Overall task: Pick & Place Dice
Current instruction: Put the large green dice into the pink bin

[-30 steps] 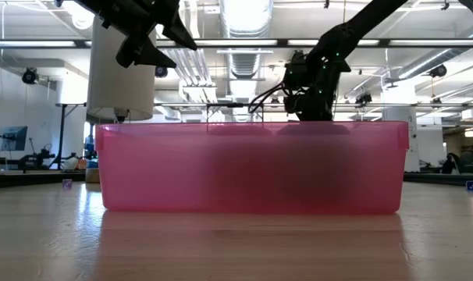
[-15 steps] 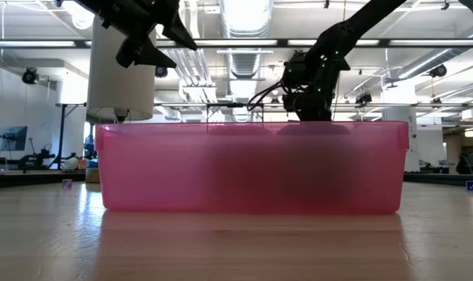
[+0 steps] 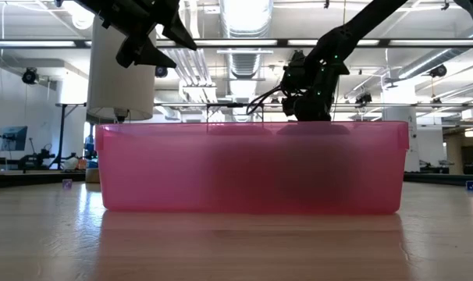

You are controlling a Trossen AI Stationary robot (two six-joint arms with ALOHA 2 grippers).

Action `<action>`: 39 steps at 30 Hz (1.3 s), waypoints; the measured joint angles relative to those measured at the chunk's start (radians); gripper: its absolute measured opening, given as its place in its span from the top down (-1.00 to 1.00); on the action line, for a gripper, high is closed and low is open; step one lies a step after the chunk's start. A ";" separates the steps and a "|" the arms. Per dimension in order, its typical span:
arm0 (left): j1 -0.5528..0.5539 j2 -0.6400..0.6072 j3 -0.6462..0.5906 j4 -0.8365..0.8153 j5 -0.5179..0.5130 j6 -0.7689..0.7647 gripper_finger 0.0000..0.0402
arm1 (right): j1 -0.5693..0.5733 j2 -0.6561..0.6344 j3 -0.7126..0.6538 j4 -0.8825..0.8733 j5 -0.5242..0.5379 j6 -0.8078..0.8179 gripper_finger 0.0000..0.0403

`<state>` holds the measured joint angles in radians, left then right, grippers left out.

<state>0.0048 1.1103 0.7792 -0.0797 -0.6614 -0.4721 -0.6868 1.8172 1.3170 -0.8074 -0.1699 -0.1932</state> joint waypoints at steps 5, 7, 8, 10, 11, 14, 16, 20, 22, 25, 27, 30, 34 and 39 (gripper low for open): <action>0.000 0.000 0.000 0.000 0.000 0.000 -0.76 | 0.000 0.002 0.006 -0.001 0.003 -0.009 -0.91; 0.001 0.000 0.000 0.000 0.000 0.000 -0.76 | 0.000 0.003 0.010 -0.003 0.007 -0.009 -0.91; 0.001 0.000 0.000 0.000 0.000 0.000 -0.76 | 0.000 0.003 0.012 -0.005 0.008 -0.009 -0.91; 0.001 0.000 0.000 0.000 0.000 0.000 -0.75 | 0.000 0.004 0.017 -0.009 0.008 -0.008 -0.91; 0.001 0.000 0.000 0.000 0.000 0.000 -0.75 | 0.000 0.005 0.019 -0.012 0.010 -0.008 -0.91; 0.001 0.000 0.000 0.000 0.000 0.000 -0.73 | 0.000 0.005 0.022 -0.017 0.012 -0.009 -0.91; 0.001 0.000 0.000 0.000 0.000 0.000 -0.73 | 0.000 0.005 0.022 -0.019 0.012 -0.008 -0.91; 0.001 0.000 0.000 0.000 0.000 0.000 -0.74 | 0.000 0.005 0.022 -0.021 0.013 -0.007 -0.91; 0.001 0.000 0.000 0.000 0.000 0.000 -0.75 | 0.000 0.005 0.022 -0.023 0.013 -0.007 -0.91; 0.001 0.000 0.000 0.000 0.000 0.000 -0.76 | 0.000 0.005 0.022 -0.023 0.014 -0.008 -0.91; 0.001 0.000 0.000 0.000 0.000 0.000 -0.76 | 0.000 0.005 0.022 -0.023 0.014 -0.004 -0.91; 0.001 0.000 0.000 0.000 0.000 0.000 -0.75 | 0.000 0.004 0.022 -0.024 0.014 0.002 -0.91; 0.001 0.000 0.000 0.000 0.000 0.000 -0.73 | 0.000 0.004 0.022 -0.025 0.015 0.001 -0.91; 0.000 0.000 0.000 0.000 0.000 0.000 -0.74 | 0.000 0.004 0.030 -0.032 0.016 -0.001 -0.91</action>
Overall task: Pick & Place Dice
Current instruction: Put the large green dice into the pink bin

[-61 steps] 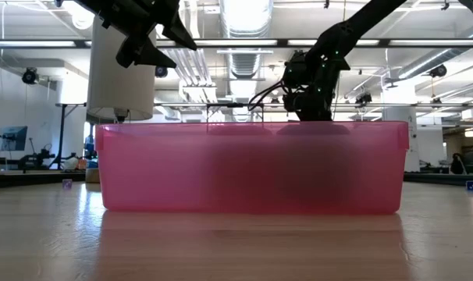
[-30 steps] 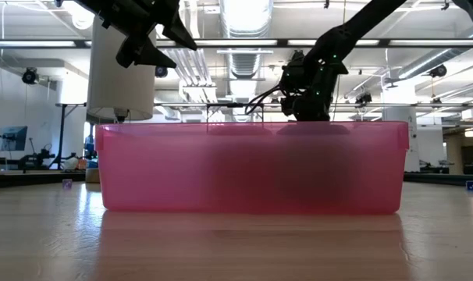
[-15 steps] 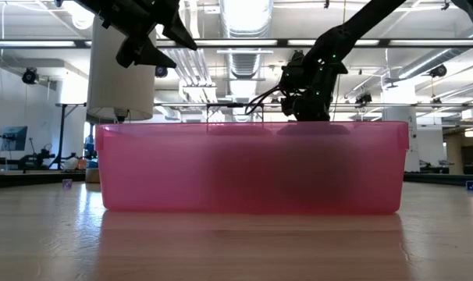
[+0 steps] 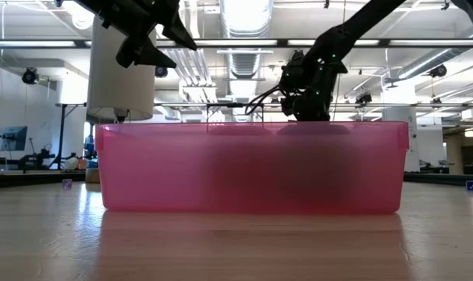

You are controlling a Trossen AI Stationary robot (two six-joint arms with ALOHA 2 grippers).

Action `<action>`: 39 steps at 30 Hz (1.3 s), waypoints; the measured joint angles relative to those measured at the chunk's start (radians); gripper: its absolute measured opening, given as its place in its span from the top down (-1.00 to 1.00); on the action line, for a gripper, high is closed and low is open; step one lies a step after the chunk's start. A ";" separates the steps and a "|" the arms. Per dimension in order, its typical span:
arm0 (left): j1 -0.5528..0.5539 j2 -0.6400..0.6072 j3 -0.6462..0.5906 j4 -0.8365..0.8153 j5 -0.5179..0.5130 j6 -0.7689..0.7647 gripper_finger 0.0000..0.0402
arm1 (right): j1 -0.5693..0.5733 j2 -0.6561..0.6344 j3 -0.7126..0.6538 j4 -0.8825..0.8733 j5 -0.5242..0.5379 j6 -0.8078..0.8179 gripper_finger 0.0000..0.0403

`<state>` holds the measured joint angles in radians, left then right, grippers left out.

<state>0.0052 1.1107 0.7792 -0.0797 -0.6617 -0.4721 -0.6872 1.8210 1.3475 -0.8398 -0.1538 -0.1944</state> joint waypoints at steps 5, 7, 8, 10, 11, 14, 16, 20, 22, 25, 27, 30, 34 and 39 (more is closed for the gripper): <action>0.000 0.000 0.000 0.000 0.000 0.000 -0.76 | -0.001 0.000 0.026 -0.023 0.010 -0.007 -0.91; 0.000 0.000 0.000 0.000 0.000 0.000 -0.76 | -0.001 0.000 0.033 -0.029 0.009 -0.008 -0.91; 0.000 0.000 0.000 0.000 0.000 0.000 -0.76 | -0.001 0.000 0.034 -0.029 0.007 -0.008 -0.91; -0.001 0.000 0.000 0.000 0.000 0.000 -0.76 | 0.001 0.000 0.035 -0.032 0.003 -0.008 -0.91; -0.001 0.000 0.000 0.000 0.000 0.000 -0.75 | 0.002 0.000 0.035 -0.032 0.001 -0.008 -0.91; -0.001 0.000 0.000 0.000 0.000 0.000 -0.73 | 0.010 0.000 0.034 -0.032 0.001 -0.006 -0.91; -0.001 0.000 0.000 0.000 0.000 0.000 -0.73 | 0.014 0.000 0.034 -0.032 0.000 -0.003 -0.91; -0.001 0.000 0.000 0.000 0.000 0.000 -0.73 | 0.016 0.000 0.034 -0.032 -0.001 0.008 -0.91; -0.001 0.000 0.000 0.000 0.000 0.000 -0.75 | 0.016 0.001 0.033 -0.032 0.006 0.008 -0.91; -0.001 0.000 0.000 0.000 0.000 0.000 -0.76 | 0.018 0.002 0.033 -0.030 0.021 0.012 -0.91; -0.001 0.000 0.000 0.000 0.000 0.000 -0.77 | 0.020 0.002 0.033 -0.027 0.025 0.016 -0.91; -0.001 0.000 0.000 0.000 0.000 0.000 -0.77 | 0.023 0.003 0.033 -0.015 0.029 0.019 -0.91; -0.001 0.000 0.000 0.000 0.000 0.000 -0.76 | 0.023 0.003 0.035 -0.021 0.033 0.029 -0.91; 0.000 0.000 0.000 0.000 0.000 0.000 -0.74 | 0.025 -0.001 0.071 -0.057 0.046 0.036 -0.91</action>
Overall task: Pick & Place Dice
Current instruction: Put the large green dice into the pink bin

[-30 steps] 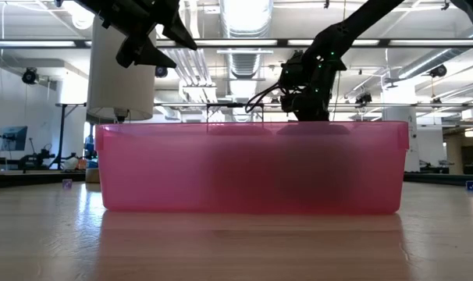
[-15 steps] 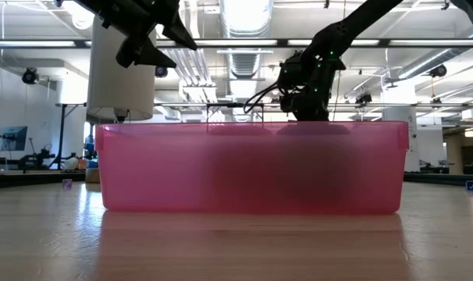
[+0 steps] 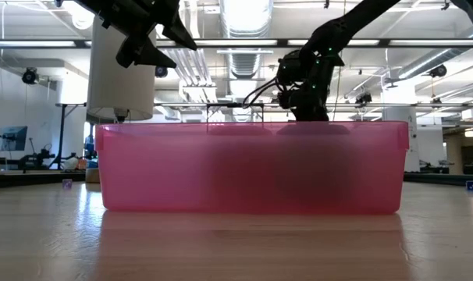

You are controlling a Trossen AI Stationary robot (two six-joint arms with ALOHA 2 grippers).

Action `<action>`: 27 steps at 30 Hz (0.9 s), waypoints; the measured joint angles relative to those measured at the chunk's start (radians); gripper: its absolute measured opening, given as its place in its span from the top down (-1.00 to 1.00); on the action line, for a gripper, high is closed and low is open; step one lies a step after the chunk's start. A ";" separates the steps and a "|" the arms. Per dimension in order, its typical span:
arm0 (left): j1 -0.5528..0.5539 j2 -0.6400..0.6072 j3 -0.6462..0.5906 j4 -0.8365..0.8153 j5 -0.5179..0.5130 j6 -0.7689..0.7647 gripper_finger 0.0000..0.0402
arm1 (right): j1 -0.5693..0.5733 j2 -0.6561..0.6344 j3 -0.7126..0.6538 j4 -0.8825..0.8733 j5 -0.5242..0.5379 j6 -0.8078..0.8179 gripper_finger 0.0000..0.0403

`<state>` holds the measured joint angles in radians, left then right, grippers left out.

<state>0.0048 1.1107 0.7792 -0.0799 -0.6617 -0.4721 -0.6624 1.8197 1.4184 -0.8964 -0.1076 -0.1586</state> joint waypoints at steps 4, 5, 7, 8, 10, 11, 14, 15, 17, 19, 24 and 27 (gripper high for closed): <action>0.000 0.000 0.000 0.000 0.000 0.000 -0.73 | 0.006 -0.001 0.009 -0.016 0.006 0.026 -0.91; 0.000 0.000 0.000 0.000 0.000 0.000 -0.73 | 0.008 -0.001 0.009 -0.017 0.006 0.032 -0.91; 0.000 0.000 0.000 0.000 0.000 0.000 -0.73 | 0.013 -0.001 0.007 -0.014 0.006 0.042 -0.91; 0.000 0.000 0.000 0.000 0.000 0.000 -0.73 | 0.016 -0.001 0.006 -0.016 0.006 0.048 -0.91; 0.000 0.000 0.000 0.000 0.000 0.000 -0.74 | 0.022 -0.001 0.004 -0.014 0.008 0.053 -0.91; 0.000 0.000 0.000 0.000 0.000 0.000 -0.75 | 0.025 -0.001 0.004 -0.012 0.008 0.055 -0.91; 0.000 0.000 0.000 0.000 0.000 0.000 -0.76 | 0.032 0.002 0.004 -0.006 0.033 0.055 -0.91; 0.000 0.000 0.000 0.000 0.000 0.000 -0.76 | 0.032 0.005 0.004 -0.005 0.036 0.055 -0.91; 0.000 0.000 0.000 0.000 0.000 0.000 -0.76 | 0.032 0.012 0.004 -0.006 0.040 0.055 -0.91; 0.000 0.000 0.000 0.000 0.000 0.000 -0.75 | 0.032 0.020 0.004 -0.006 0.042 0.055 -0.91; 0.000 0.000 0.000 0.000 0.000 0.000 -0.73 | 0.032 0.033 0.004 -0.003 0.045 0.055 -0.91; 0.000 0.000 0.000 0.000 0.000 0.000 -0.73 | 0.032 0.037 0.004 -0.003 0.044 0.055 -0.91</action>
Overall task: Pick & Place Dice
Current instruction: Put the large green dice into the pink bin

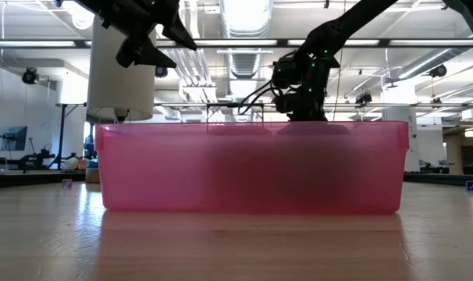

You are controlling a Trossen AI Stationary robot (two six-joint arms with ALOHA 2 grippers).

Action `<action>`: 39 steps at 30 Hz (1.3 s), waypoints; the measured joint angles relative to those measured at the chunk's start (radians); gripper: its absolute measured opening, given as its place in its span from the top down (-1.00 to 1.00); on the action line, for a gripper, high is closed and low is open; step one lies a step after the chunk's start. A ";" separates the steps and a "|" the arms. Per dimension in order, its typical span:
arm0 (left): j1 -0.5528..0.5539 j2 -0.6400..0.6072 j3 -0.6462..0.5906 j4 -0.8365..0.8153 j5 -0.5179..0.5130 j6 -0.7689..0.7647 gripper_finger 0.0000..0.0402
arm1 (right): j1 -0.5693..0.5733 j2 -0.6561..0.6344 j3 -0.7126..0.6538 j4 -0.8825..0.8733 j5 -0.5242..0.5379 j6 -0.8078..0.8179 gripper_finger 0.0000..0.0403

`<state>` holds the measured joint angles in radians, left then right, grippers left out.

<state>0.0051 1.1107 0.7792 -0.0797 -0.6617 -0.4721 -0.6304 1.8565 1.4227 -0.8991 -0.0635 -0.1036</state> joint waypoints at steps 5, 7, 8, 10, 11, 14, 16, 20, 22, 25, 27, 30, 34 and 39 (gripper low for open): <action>0.000 0.000 0.000 0.000 0.000 0.000 -0.75 | 0.000 0.002 0.001 -0.002 0.000 0.000 -0.91; 0.000 0.000 0.000 0.000 0.000 0.000 -0.76 | 0.000 0.002 0.012 -0.015 0.005 0.000 -0.91; 0.000 0.000 0.000 0.000 0.000 0.000 -0.76 | 0.000 0.002 0.018 -0.020 0.012 0.000 -0.91; 0.000 0.000 0.000 0.000 0.000 0.000 -0.75 | 0.000 0.000 0.032 -0.030 0.018 0.000 -0.91; 0.000 0.000 0.000 0.000 0.000 0.000 -0.75 | -0.001 0.000 0.040 -0.035 0.018 0.000 -0.91; 0.000 0.000 0.000 0.000 0.000 0.000 -0.73 | 0.002 -0.003 0.046 -0.040 0.018 -0.001 -0.91; 0.000 0.000 0.000 0.000 0.000 0.000 -0.73 | 0.007 -0.003 0.045 -0.041 0.018 0.004 -0.91; 0.000 0.000 0.000 0.000 0.000 0.000 -0.74 | 0.013 -0.002 0.044 -0.050 0.016 0.014 -0.91; 0.000 0.000 0.000 0.000 0.000 0.000 -0.75 | 0.013 -0.002 0.043 -0.051 0.016 0.015 -0.91; 0.000 0.000 0.000 0.000 0.000 0.000 -0.76 | 0.013 -0.002 0.039 -0.046 0.016 0.018 -0.91; 0.000 0.000 0.000 0.000 0.000 0.000 -0.75 | 0.013 -0.002 0.032 -0.038 0.016 0.018 -0.91; 0.000 0.000 0.000 0.000 0.000 0.000 -0.74 | 0.013 -0.002 0.027 -0.031 0.016 0.019 -0.91; 0.000 0.000 0.000 0.000 0.000 0.000 -0.72 | 0.013 -0.002 0.026 -0.024 0.017 0.018 -0.91; 0.000 0.000 0.000 0.000 0.000 0.000 -0.75 | 0.013 0.000 0.023 -0.017 0.019 0.018 -0.91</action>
<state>0.0051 1.1107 0.7793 -0.0797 -0.6617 -0.4721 -0.6174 1.8568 1.4456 -0.9161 -0.0448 -0.0853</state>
